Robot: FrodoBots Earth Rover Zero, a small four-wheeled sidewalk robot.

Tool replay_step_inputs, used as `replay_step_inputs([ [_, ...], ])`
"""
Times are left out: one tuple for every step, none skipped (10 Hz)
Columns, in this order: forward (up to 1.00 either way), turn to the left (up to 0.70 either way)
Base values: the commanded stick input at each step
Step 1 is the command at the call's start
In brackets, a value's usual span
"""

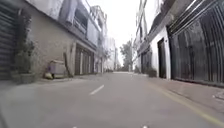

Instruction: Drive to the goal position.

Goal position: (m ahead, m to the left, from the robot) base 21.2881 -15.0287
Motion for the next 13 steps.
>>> replay_step_inputs([
  [0.85,0.00],
  [0.85,0.00],
  [0.85,0.00],
  [0.85,0.00],
  [0.85,0.00],
  [0.85,0.00],
  [0.85,0.00],
  [0.85,0.00],
  [0.85,0.00],
  [0.85,0.00],
  [0.85,0.00],
  [0.85,0.00],
  [0.85,0.00],
])
